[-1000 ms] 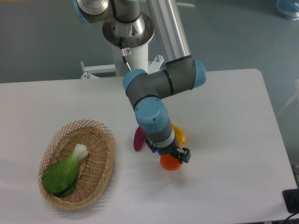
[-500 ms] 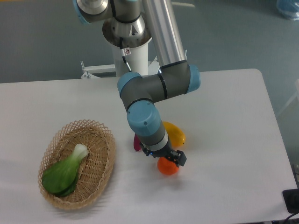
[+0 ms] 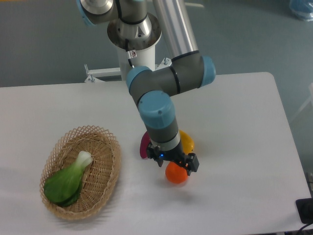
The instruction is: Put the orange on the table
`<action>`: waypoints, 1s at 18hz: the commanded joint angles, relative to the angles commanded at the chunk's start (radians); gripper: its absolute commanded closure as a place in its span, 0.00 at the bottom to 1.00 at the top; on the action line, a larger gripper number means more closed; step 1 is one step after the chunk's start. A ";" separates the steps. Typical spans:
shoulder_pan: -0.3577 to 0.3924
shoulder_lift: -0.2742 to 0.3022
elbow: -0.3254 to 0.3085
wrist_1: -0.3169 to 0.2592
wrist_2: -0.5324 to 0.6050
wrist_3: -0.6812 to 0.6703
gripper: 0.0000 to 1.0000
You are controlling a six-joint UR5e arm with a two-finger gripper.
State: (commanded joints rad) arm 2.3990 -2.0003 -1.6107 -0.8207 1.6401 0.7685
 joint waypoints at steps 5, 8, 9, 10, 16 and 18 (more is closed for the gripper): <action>0.063 0.006 0.053 -0.078 -0.023 0.057 0.00; 0.110 0.006 0.107 -0.185 -0.026 0.175 0.00; 0.133 0.006 0.123 -0.217 -0.063 0.179 0.00; 0.158 0.008 0.130 -0.235 -0.100 0.190 0.00; 0.158 0.009 0.115 -0.227 -0.094 0.370 0.00; 0.157 0.014 0.089 -0.218 -0.095 0.370 0.00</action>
State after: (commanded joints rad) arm 2.5556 -1.9866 -1.5215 -1.0386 1.5447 1.1382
